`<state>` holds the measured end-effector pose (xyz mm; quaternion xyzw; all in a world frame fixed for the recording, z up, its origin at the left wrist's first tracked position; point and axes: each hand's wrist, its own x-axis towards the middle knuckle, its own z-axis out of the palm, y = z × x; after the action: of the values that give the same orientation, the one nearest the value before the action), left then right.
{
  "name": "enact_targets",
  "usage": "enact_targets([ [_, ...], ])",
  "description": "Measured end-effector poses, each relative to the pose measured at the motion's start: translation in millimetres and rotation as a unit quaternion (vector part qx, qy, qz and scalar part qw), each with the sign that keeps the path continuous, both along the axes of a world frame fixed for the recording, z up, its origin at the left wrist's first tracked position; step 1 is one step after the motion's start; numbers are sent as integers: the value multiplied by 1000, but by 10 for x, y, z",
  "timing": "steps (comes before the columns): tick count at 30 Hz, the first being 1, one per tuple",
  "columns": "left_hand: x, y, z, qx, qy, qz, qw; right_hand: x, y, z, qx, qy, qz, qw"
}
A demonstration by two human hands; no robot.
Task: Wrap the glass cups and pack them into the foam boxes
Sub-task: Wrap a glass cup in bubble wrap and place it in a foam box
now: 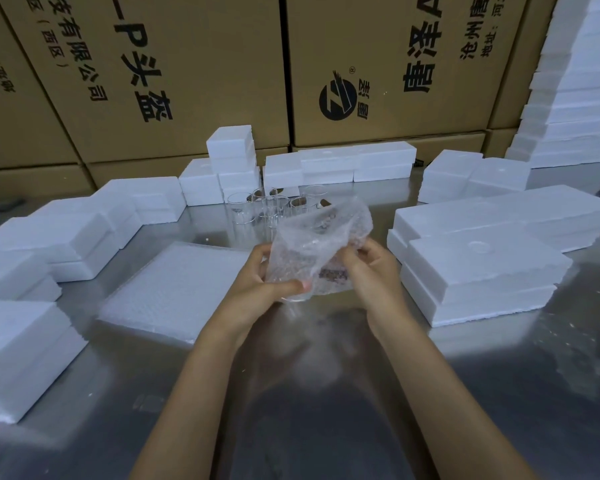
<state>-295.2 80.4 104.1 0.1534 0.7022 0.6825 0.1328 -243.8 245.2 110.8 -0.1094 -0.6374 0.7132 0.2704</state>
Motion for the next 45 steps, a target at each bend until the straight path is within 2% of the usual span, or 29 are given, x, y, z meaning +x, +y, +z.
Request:
enact_targets([
  [5,8,10,-8,-40,29,-20,999,-5,-61,-15,55,35,16,998],
  [8,13,-9,-16,-18,20,-24,999,-22,-79,-55,84,56,21,995],
  [10,3,-34,-27,7,26,-8,1000,-35,-78,-70,95,50,20,994],
  [16,-6,99,-109,-47,81,59,994,-25,-198,-88,170,56,35,983],
  [18,5,132,-107,-53,84,69,993,1,-249,-113,281,43,10,959],
  [21,-4,123,-90,-64,86,75,991,13,-253,-183,472,6,-34,881],
  [24,1,40,-46,-23,37,35,998,-7,-232,-236,534,-62,-22,843],
  [27,1,-37,36,-13,32,8,999,-40,-215,-268,559,-72,5,826],
  [29,3,-15,23,-68,88,25,994,-45,-229,-260,561,-75,13,824],
  [34,-11,53,-90,-205,236,67,948,-36,-272,-236,482,-49,-53,873],
  [37,-16,53,-116,-277,261,33,924,-43,-263,-214,443,10,-81,893],
  [39,29,54,-103,-304,252,27,918,-54,-249,-230,461,2,-64,885],
  [42,16,61,-112,-267,229,30,936,-64,-229,-299,509,-32,-41,859],
  [45,39,63,-68,-212,245,79,943,-86,-210,-333,544,-55,-35,837],
])
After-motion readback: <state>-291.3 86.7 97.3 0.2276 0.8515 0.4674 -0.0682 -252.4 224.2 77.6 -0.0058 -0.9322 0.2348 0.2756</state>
